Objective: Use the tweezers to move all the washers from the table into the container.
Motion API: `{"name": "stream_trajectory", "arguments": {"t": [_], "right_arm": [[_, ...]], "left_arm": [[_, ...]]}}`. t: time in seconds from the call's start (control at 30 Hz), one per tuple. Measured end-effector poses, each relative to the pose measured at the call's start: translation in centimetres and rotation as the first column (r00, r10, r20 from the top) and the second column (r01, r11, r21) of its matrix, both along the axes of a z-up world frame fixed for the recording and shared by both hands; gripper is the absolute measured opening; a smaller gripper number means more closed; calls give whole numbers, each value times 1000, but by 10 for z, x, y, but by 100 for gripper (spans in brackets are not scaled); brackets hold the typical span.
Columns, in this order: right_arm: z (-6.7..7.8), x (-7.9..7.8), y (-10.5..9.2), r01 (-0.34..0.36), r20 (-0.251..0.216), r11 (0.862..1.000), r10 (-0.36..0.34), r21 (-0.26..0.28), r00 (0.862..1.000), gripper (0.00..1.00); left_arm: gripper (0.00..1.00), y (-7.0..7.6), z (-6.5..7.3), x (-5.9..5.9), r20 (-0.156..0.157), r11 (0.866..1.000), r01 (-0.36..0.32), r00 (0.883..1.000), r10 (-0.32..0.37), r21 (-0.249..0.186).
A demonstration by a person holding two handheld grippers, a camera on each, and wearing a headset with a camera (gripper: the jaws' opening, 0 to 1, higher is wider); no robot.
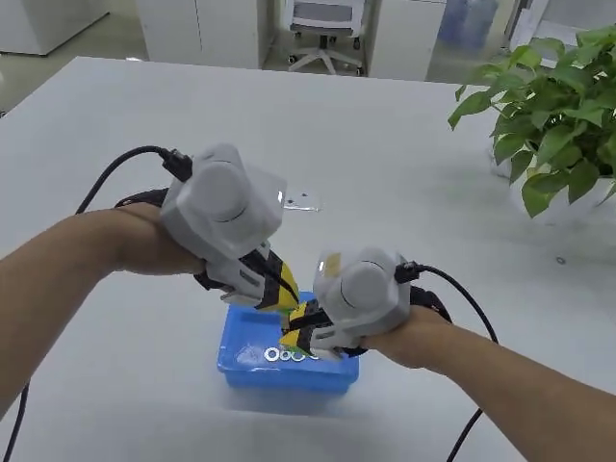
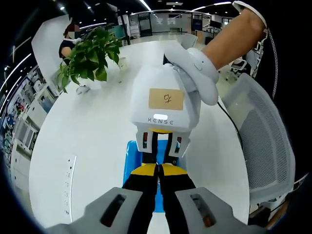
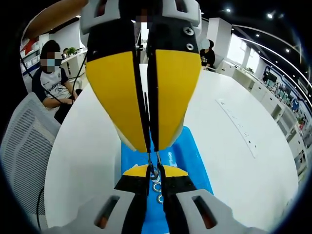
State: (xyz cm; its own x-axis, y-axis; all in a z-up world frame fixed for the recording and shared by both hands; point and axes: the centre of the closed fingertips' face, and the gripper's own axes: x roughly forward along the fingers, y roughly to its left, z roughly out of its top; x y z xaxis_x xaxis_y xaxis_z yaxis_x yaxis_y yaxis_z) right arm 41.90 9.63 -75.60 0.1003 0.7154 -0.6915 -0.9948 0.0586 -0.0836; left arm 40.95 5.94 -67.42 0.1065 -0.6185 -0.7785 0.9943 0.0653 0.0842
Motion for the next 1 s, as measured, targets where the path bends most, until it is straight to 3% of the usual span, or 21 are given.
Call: {"name": "stream_trajectory", "arguments": {"t": [0.57, 1.0], "right_arm": [[-23, 13, -2, 23, -38, 1000, -23, -12, 999, 10], [-35, 17, -6, 18, -44, 999, -19, -32, 999, 11]], "left_arm": [[5, -1, -22, 15, -17, 1000, -25, 1000, 25, -8], [5, -2, -33, 18, -29, 1000, -26, 999, 26, -6]]}}
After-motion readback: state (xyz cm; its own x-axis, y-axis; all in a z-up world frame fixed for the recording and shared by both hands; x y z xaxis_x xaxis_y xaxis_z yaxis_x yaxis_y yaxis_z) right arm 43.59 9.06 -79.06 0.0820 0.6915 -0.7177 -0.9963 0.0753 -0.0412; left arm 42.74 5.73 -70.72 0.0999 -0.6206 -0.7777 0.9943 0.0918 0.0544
